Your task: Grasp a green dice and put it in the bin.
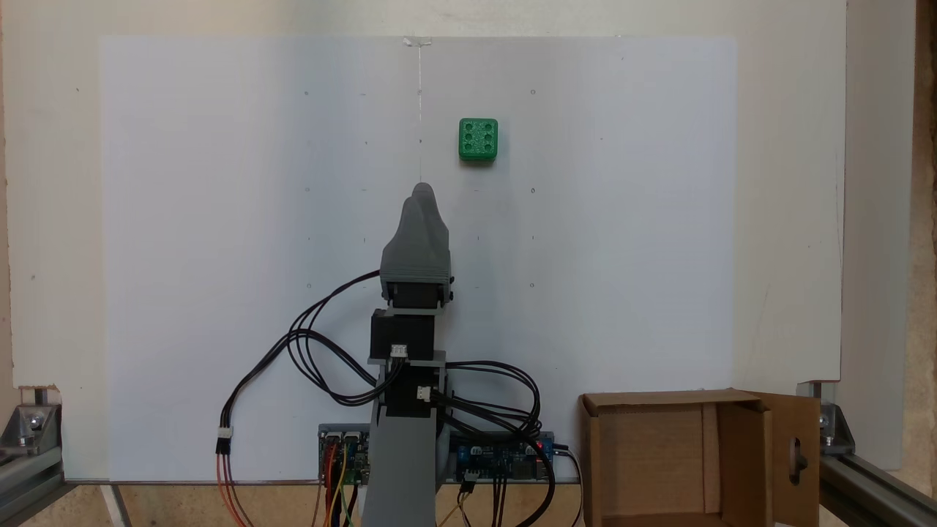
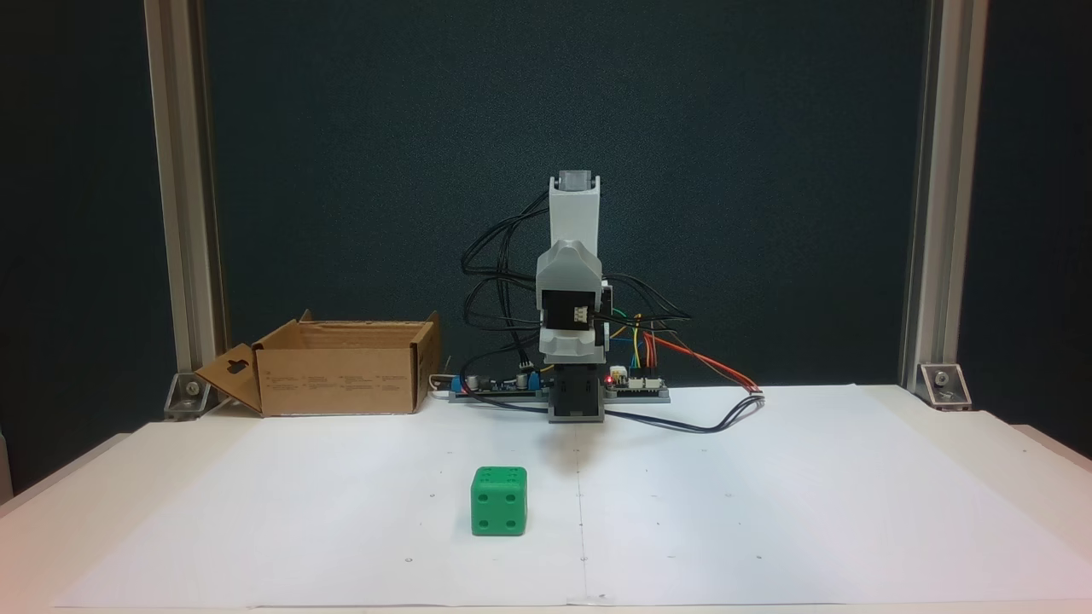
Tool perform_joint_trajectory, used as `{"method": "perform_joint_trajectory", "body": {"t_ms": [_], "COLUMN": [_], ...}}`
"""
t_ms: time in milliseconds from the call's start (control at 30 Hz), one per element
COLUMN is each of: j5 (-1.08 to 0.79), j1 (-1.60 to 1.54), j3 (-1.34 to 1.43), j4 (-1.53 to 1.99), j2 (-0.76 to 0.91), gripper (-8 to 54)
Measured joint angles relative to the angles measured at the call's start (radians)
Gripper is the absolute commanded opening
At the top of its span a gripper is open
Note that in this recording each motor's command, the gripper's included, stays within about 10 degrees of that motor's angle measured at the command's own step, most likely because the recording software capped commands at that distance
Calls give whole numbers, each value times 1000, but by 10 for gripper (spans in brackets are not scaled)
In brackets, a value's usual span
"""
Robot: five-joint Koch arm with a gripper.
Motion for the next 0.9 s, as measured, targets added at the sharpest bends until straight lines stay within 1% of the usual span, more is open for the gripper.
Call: {"method": "perform_joint_trajectory", "body": {"t_ms": [167,900], "j5": [0,0], "j1": [64,66], "j3": [0,0], "j4": [54,54], "j2": [0,0], "gripper": [444,444]}}
